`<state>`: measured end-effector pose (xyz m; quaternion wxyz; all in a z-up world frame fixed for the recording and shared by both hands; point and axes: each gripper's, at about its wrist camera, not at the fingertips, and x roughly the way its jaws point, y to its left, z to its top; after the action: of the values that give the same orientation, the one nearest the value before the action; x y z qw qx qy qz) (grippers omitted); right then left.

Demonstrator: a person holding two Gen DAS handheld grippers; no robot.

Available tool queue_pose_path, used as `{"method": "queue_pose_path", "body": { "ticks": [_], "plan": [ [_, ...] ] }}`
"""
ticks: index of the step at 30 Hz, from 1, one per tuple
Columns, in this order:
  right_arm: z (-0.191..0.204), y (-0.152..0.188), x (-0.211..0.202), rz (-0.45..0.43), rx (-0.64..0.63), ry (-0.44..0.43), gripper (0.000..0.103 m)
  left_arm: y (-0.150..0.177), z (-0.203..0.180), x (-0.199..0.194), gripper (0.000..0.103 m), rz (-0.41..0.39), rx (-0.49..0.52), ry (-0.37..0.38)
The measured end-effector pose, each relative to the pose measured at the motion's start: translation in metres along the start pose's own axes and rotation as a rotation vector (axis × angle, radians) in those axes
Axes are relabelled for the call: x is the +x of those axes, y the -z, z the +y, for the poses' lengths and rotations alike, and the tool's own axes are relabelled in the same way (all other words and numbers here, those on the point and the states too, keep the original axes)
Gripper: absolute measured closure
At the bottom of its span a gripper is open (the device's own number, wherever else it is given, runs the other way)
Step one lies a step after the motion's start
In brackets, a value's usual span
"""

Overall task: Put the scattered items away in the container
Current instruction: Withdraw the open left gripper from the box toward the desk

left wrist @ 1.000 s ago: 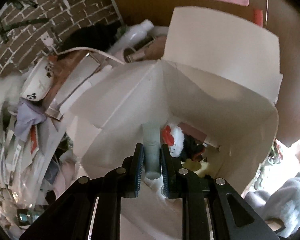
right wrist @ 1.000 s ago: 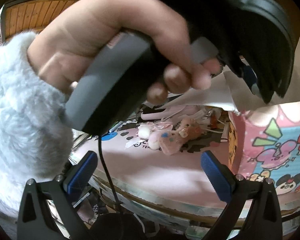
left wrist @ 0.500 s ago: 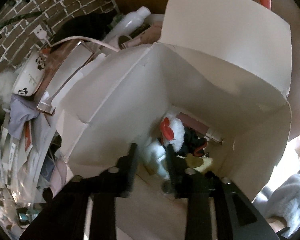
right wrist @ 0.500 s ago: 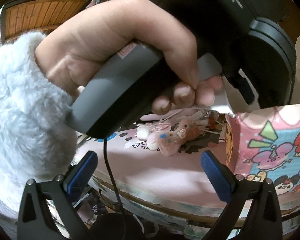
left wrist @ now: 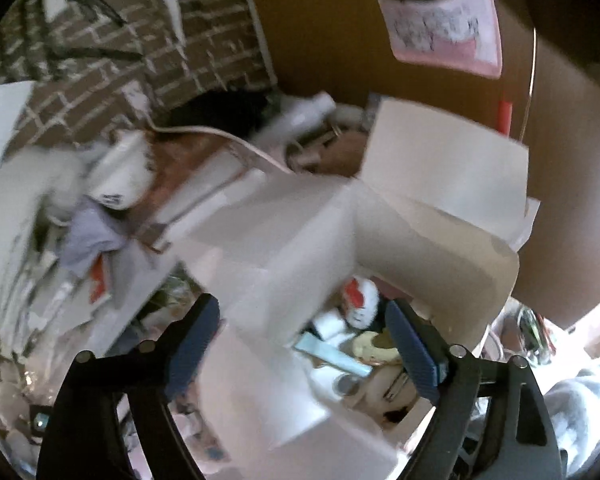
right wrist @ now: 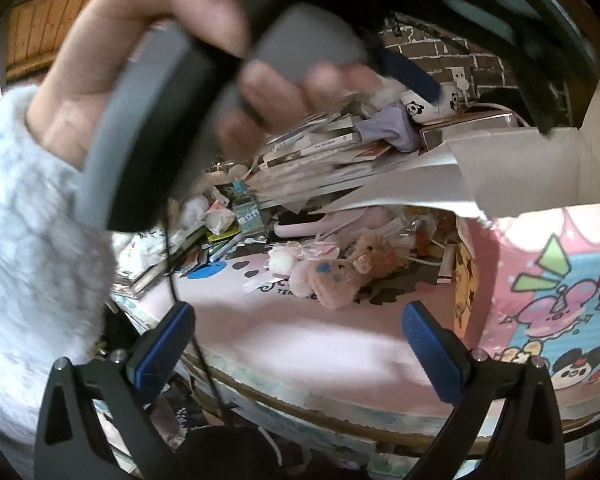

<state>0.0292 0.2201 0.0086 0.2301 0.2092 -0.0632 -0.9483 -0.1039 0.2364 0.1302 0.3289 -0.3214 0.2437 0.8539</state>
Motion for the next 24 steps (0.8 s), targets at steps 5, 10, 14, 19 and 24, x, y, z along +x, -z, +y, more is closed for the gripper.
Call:
{"method": "queue_pose_path", "body": {
  "ticks": [5, 10, 14, 19, 24],
  "plan": [
    [0.01, 0.006, 0.013, -0.004, -0.022, 0.061, 0.0, 0.02, 0.03, -0.034, 0.011, -0.08, -0.074, -0.091],
    [0.022, 0.011, 0.028, 0.002, -0.047, 0.115, 0.0, 0.053, 0.057, -0.069, 0.006, -0.145, -0.154, -0.214],
    [0.031, 0.011, 0.046, 0.007, -0.067, 0.182, 0.0, 0.091, 0.078, -0.089, 0.006, -0.167, -0.227, -0.333],
    [0.041, 0.009, 0.069, 0.009, -0.137, 0.293, 0.005, 0.142, 0.098, -0.106, 0.005, -0.187, -0.333, -0.4],
    [0.047, 0.007, 0.094, 0.052, -0.191, 0.364, 0.007, 0.195, 0.118, -0.104, 0.005, -0.167, -0.439, -0.491]
  ]
}}
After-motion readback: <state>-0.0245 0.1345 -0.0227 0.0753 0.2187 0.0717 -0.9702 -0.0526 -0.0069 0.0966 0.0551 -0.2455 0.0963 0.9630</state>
